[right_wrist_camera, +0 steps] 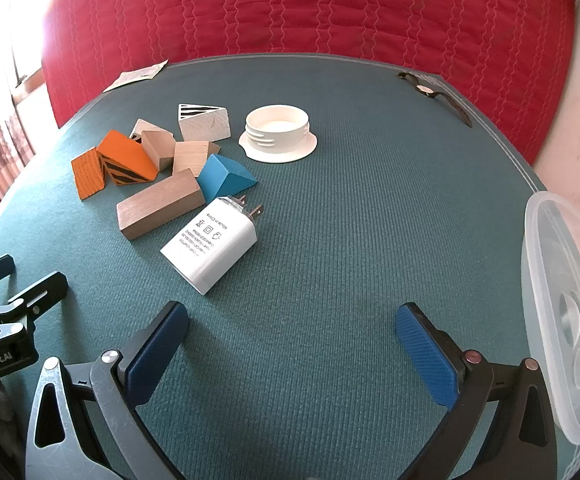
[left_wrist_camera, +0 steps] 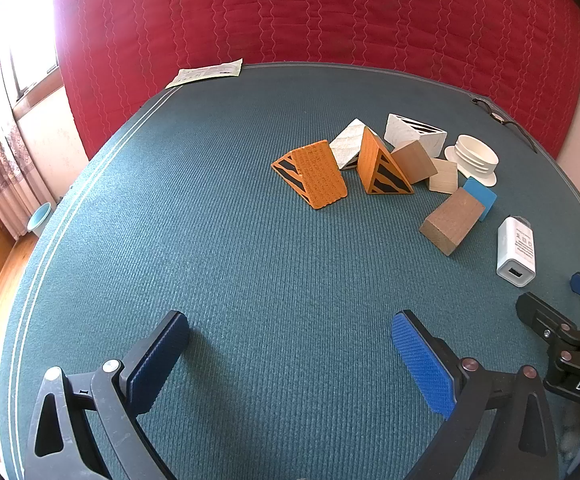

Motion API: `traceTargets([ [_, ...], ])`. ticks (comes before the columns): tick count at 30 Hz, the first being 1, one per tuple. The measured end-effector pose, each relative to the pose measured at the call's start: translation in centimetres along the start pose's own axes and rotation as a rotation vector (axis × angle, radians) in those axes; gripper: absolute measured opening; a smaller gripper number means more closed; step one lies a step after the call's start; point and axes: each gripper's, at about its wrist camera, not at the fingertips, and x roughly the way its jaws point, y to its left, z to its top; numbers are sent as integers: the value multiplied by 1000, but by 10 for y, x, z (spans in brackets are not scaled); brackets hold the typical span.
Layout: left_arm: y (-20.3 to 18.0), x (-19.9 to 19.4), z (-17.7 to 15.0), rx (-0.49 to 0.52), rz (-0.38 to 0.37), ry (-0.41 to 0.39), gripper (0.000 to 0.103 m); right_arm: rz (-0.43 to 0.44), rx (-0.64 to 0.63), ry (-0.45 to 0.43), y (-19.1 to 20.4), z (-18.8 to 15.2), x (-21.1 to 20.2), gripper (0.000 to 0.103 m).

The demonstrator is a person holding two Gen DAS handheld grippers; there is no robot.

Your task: Organize rigid objects

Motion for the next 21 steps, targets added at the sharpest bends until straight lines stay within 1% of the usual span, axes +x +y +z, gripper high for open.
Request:
traceTargets([
  [7,0,0,0,0,0,0,103,39,-44,4,2,-3,-3,103],
  [9,0,0,0,0,0,0,103,43,-51,4,-3,-2,-2,103],
  [16,0,0,0,-2,2,0,103,58,-77,3,-1,-4,-1,103],
  [21,-1,1,0,-3,5,1,103,105,-122,-1,4,-3,-1,103],
])
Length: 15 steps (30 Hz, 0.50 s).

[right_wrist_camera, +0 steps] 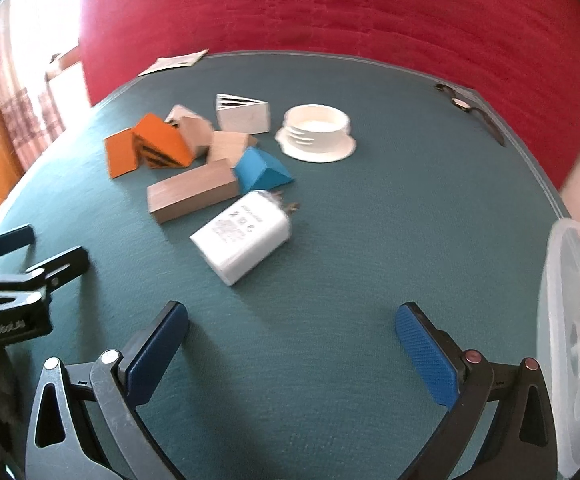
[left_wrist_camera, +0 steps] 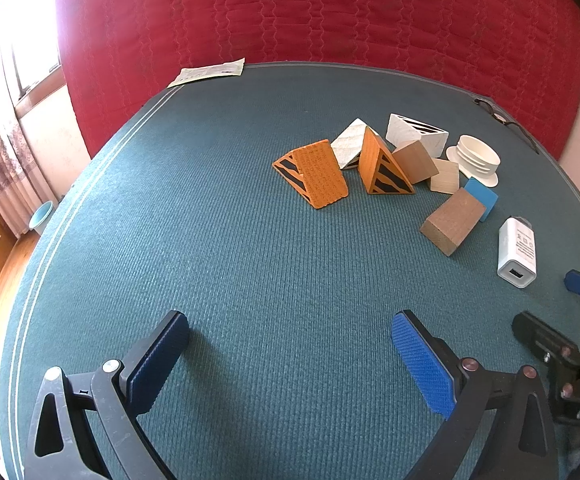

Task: Organize rigid objects
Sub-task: 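Reach the right gripper to the white USB charger and grasp it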

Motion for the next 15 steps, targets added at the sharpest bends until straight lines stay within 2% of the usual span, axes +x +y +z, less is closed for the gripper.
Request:
traceTargets([
  [8,0,0,0,0,0,0,103,94,-28,-1,-3,5,1,103],
  [15,0,0,0,0,0,0,103,119,-41,-2,-8,17,8,102],
])
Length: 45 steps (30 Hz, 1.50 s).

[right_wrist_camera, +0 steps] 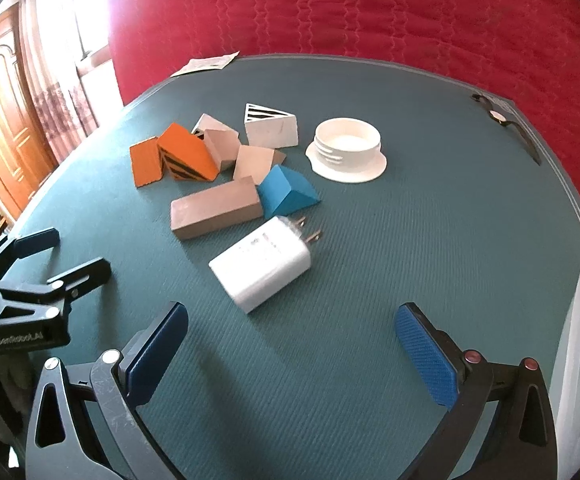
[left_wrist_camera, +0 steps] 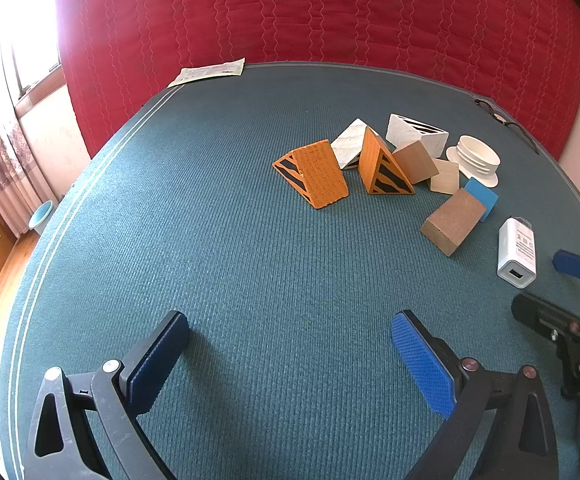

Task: Organize rigid objects
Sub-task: 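Reach the right gripper to the white USB charger and grasp it, then grasp the orange rectangular block with the left gripper while the right holds the charger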

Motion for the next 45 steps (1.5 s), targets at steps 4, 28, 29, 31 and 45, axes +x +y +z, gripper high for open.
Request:
traceTargets([
  [4,0,0,0,0,0,0,103,5,-19,-4,-4,8,5,97],
  [28,0,0,0,-1,0,0,103,63,-124,-46,8,15,7,61],
  [29,0,0,0,-1,0,0,103,61,-122,-46,8,13,5,61],
  [31,0,0,0,-1,0,0,103,54,-120,-48,8,10,3,61],
  [45,1,10,21,-34,22,34,103,-13,-46,-51,-5,-8,-11,61],
])
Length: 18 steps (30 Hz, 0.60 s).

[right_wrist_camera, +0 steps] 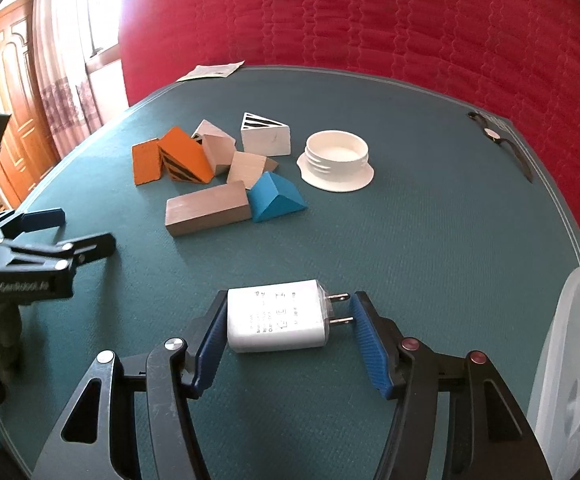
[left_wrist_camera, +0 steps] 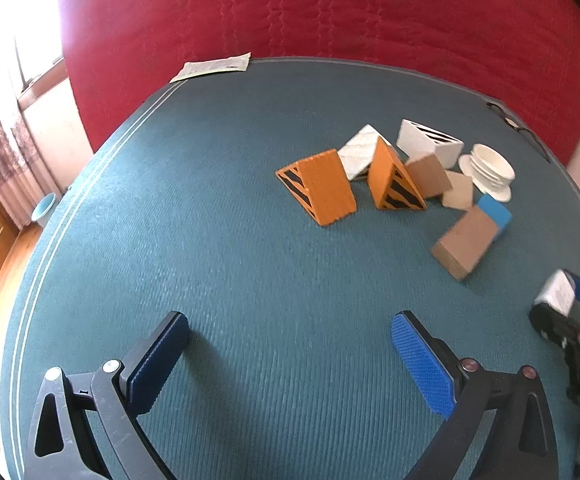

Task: Organize rigid objects
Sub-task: 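Grasp the orange rectangular block with the left gripper while the right holds the charger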

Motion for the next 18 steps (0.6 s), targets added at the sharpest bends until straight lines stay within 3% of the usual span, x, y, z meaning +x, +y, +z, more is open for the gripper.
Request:
traceTargets([
  [16,0,14,56,-130,71,-85,102,0,0,0,0,-1,0,61],
  [18,1,18,58,-133,73,-86,98,1,0,0,0,-1,0,61],
])
